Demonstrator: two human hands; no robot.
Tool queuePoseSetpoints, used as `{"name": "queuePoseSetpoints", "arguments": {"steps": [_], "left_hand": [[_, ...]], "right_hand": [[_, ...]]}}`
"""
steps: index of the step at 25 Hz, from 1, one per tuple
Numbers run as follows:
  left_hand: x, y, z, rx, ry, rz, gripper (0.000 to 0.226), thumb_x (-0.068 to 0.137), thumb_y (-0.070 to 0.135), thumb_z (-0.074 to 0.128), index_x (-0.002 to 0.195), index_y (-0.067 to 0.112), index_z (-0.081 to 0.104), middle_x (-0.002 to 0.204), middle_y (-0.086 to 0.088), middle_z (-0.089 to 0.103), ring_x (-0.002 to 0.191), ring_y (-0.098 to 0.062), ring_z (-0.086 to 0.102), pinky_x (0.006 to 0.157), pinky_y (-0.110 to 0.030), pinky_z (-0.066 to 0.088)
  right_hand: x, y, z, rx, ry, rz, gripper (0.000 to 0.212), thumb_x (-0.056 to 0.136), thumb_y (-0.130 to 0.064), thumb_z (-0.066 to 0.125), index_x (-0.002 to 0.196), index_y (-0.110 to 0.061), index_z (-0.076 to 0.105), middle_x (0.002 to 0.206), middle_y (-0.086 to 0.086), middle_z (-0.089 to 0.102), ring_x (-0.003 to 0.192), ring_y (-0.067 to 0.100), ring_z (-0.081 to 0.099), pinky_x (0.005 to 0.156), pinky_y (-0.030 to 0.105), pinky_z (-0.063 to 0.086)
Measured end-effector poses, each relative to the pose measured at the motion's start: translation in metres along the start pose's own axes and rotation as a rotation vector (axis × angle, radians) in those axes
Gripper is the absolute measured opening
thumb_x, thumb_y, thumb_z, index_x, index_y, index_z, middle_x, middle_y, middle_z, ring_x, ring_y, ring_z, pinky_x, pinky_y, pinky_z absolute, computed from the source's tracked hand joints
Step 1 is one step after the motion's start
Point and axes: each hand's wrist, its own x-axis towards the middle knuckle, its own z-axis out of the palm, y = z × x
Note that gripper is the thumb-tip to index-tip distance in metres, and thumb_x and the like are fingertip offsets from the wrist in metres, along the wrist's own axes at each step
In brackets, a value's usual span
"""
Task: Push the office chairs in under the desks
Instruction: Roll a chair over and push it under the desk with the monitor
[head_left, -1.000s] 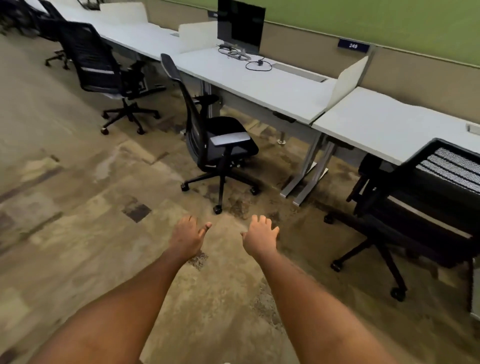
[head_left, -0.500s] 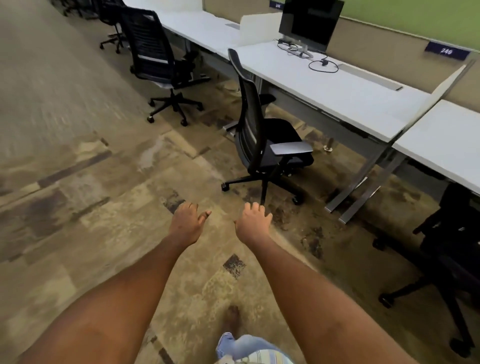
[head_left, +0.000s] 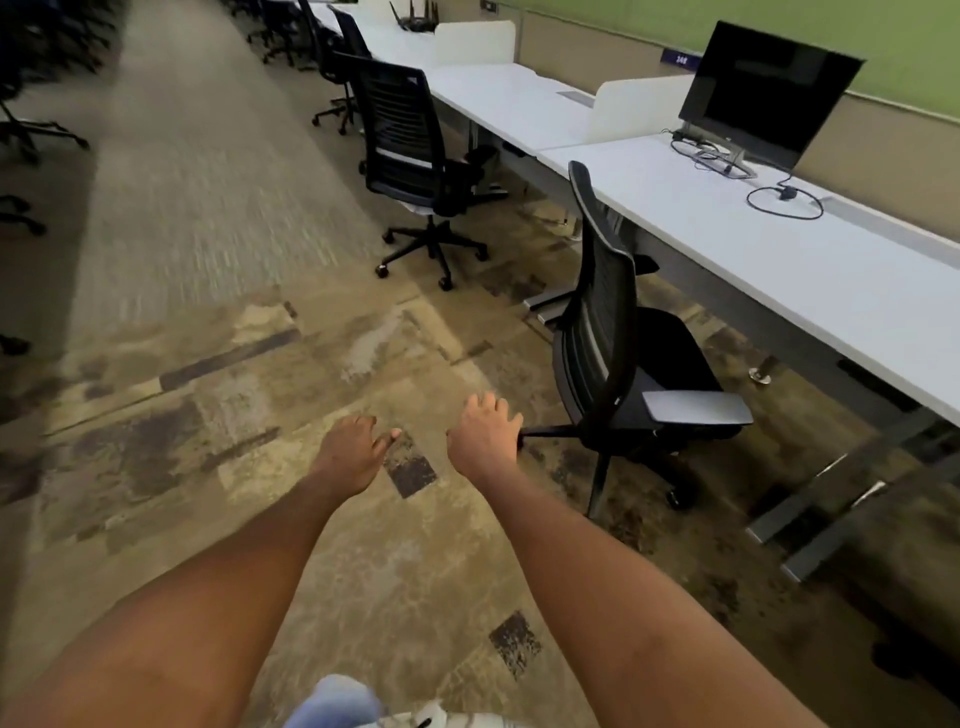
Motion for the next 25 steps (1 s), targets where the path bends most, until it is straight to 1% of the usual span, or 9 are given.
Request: {"name": "queuePoseSetpoints", "arguments": {"steps": [3,6,9,11,14,15,18,22,25], "left_hand": [[0.068,-0.006,-0.006,-0.037,-0.020,0.025,0.058,0.096,0.051,0.041,0.123,0.001,0.054,0.119,-0.021,0.060,0.109,-0.036,0.056,0.087,-0.040,0.045],[0.141,-0.018,-0.008,-0.031,-0.031,0.109,0.057,0.095,0.051,0.040,0.121,0.002,0.054,0.117,-0.020,0.061,0.107,-0.035,0.056,0.087,-0.041,0.046],[0.211,-0.032,-0.015,-0.034,-0.037,0.192,0.059,0.095,0.053,0.040,0.122,0.002,0.054,0.116,-0.019,0.062,0.106,-0.034,0.057,0.088,-0.042,0.048],[0.257,-0.037,-0.028,-0.053,-0.090,0.250,0.058,0.095,0.053,0.040,0.121,0.003,0.055,0.115,-0.018,0.062,0.106,-0.034,0.057,0.087,-0.042,0.048],[0.322,-0.033,-0.045,-0.050,-0.093,0.369,0.048,0.094,0.050,0.042,0.099,0.005,0.058,0.094,-0.016,0.060,0.095,-0.035,0.057,0.075,-0.037,0.043],[0.340,-0.027,-0.050,-0.060,-0.094,0.384,0.046,0.094,0.049,0.042,0.095,0.005,0.057,0.091,-0.016,0.059,0.093,-0.036,0.057,0.073,-0.037,0.042],[0.385,0.000,-0.056,-0.084,-0.065,0.473,0.048,0.095,0.048,0.045,0.097,0.002,0.059,0.097,-0.021,0.060,0.094,-0.038,0.056,0.077,-0.041,0.043],[0.451,0.058,-0.062,-0.169,-0.062,0.599,0.051,0.094,0.043,0.051,0.109,-0.005,0.060,0.108,-0.026,0.061,0.104,-0.041,0.055,0.089,-0.045,0.046],[0.490,0.098,-0.069,-0.184,-0.027,0.708,0.047,0.091,0.041,0.058,0.109,-0.002,0.060,0.107,-0.022,0.061,0.103,-0.038,0.056,0.089,-0.046,0.047]], "right_hand": [[0.061,-0.016,-0.010,0.025,0.032,0.021,0.051,0.095,-0.030,0.049,0.139,-0.010,0.034,0.140,0.013,0.038,0.130,0.032,0.033,0.108,0.055,0.026],[0.122,-0.028,-0.016,0.020,0.080,0.074,0.054,0.095,-0.029,0.049,0.141,-0.009,0.031,0.143,0.014,0.035,0.131,0.034,0.030,0.109,0.057,0.024],[0.177,-0.043,-0.025,0.021,0.149,0.188,0.053,0.093,-0.028,0.050,0.140,-0.009,0.033,0.141,0.015,0.036,0.130,0.035,0.031,0.109,0.059,0.024],[0.209,-0.052,-0.040,0.068,0.165,0.295,0.055,0.092,-0.029,0.053,0.140,-0.009,0.033,0.140,0.015,0.037,0.131,0.036,0.031,0.110,0.059,0.022],[0.251,-0.062,-0.059,0.088,0.288,0.423,0.058,0.092,-0.033,0.055,0.140,-0.008,0.034,0.141,0.016,0.038,0.133,0.036,0.030,0.113,0.057,0.019],[0.260,-0.063,-0.066,0.087,0.319,0.460,0.058,0.092,-0.035,0.055,0.139,-0.007,0.035,0.140,0.016,0.040,0.133,0.036,0.032,0.113,0.055,0.020],[0.287,-0.060,-0.089,0.025,0.429,0.526,0.060,0.091,-0.036,0.056,0.139,-0.005,0.036,0.141,0.017,0.042,0.134,0.035,0.032,0.115,0.052,0.019],[0.334,-0.029,-0.134,-0.015,0.588,0.674,0.063,0.090,-0.034,0.057,0.139,-0.002,0.035,0.142,0.017,0.039,0.136,0.034,0.029,0.118,0.049,0.014],[0.361,0.005,-0.165,-0.033,0.578,0.811,0.070,0.092,-0.029,0.056,0.144,0.004,0.023,0.150,0.022,0.028,0.141,0.038,0.020,0.119,0.049,0.006]]}}
